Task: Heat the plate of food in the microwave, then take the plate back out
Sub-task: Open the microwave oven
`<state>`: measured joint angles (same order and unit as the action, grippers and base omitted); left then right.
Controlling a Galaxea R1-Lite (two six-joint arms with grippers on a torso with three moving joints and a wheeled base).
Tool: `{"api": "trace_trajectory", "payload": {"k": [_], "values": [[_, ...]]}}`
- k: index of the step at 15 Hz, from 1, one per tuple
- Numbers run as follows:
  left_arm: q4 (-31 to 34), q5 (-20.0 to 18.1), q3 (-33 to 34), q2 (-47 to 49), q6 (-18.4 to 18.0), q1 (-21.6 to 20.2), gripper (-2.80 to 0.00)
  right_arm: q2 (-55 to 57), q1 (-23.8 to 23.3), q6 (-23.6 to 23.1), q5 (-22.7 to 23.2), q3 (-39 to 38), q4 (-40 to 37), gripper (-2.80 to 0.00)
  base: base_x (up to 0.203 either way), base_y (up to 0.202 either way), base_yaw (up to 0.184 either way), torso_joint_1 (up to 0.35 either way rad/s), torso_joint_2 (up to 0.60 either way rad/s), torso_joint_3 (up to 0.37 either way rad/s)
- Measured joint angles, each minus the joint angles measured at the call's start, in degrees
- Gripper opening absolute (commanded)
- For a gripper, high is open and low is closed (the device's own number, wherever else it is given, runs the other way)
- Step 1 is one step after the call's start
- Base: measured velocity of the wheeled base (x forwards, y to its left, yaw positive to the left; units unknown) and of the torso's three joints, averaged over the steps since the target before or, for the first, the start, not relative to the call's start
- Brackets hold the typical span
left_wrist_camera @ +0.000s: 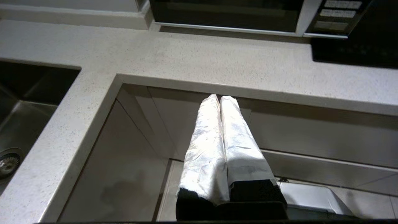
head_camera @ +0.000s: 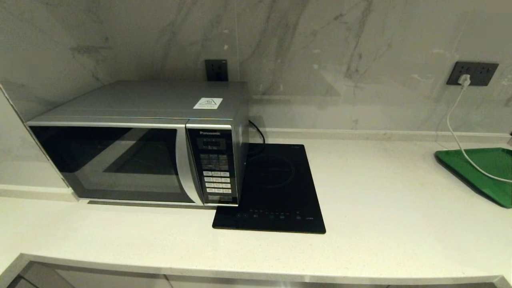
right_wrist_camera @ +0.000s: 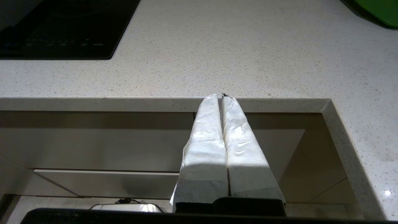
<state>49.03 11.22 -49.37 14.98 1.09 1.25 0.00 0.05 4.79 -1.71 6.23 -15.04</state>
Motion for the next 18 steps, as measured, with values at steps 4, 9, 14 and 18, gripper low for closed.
{"api": "trace_trajectory", "payload": {"k": [4,9,14,18], "values": [[-8.81,-9.88,12.37,-8.84,-1.9,-0.99,-2.8,0.0,0.02,0.01,0.01,0.0,0.0,-2.8,0.0,0.0,0.0,0.0,0.0,0.0],[-40.0,-17.39,40.6,-13.86,-3.43,-1.14,-2.8,0.0,0.02,0.0,0.0,0.0,0.0,-2.8,0.0,0.0,0.0,0.0,0.0,0.0],[-52.01,-10.74,48.77,-14.91,-10.16,-1.15,-2.8,0.0,0.02,0.0,0.02,0.0,0.0,-2.8,0.0,0.0,0.0,0.0,0.0,0.0],[-48.92,-13.45,49.12,-15.03,-7.17,-1.17,-2.8,0.0,0.02,0.02,-0.02,0.0,0.0,-2.8,0.0,0.0,0.0,0.0,0.0,0.0]]}}
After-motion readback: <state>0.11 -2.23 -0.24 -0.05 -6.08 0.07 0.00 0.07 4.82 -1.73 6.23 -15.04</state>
